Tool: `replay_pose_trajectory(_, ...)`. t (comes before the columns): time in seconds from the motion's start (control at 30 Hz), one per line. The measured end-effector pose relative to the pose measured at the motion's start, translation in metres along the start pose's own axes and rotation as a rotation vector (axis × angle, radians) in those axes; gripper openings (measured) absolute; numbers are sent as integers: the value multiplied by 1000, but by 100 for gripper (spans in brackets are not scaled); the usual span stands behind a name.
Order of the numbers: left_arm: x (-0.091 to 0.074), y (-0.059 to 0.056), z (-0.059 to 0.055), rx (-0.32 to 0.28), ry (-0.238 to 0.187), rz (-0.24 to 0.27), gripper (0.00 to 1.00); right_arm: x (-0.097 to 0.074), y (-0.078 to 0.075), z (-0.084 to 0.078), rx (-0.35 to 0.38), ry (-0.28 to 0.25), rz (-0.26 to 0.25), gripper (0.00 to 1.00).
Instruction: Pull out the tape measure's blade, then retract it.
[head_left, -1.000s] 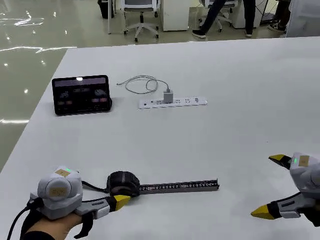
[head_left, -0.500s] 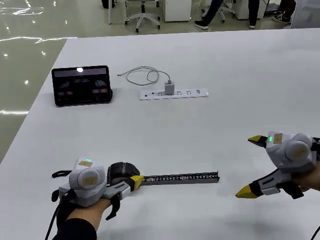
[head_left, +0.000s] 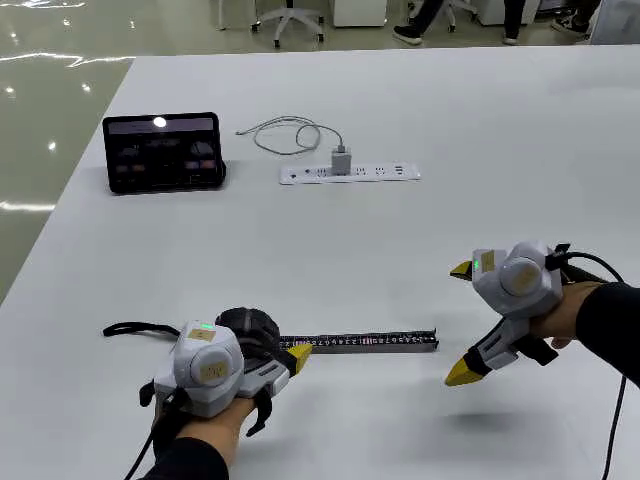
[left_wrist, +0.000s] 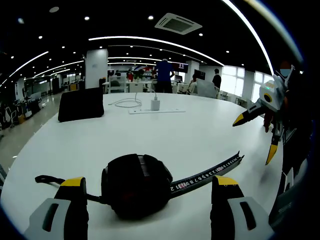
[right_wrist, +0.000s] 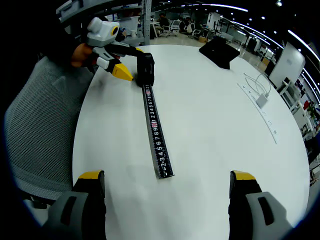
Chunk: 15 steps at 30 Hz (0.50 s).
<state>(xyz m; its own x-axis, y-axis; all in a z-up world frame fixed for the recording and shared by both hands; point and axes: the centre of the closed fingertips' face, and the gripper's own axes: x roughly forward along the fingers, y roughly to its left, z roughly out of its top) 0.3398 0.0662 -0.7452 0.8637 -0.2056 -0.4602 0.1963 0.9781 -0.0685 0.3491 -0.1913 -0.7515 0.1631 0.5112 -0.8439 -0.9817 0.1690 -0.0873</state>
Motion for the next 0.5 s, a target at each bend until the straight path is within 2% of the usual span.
replay_pose_trajectory(0.1, 1, 4, 4, 2, -22, 3, 100, 7, -6, 1, -42, 1, 7, 94)
replay_pose_trajectory(0.17, 1, 5, 4, 16, -19, 9, 100, 14, -10, 0, -52, 13, 13, 88)
replay_pose_trajectory(0.37, 2, 7, 2, 12, -18, 11, 100, 30, -9, -5, -83, 66, 61, 71)
replay_pose_trajectory(0.43, 2, 8, 2, 9, -22, 13, 100, 34, -9, -8, -95, 88, 58, 65)
replay_pose_trajectory(0.5, 3, 8, 0, 5, -15, 12, 100, 35, -6, -8, -95, 91, 75, 61)
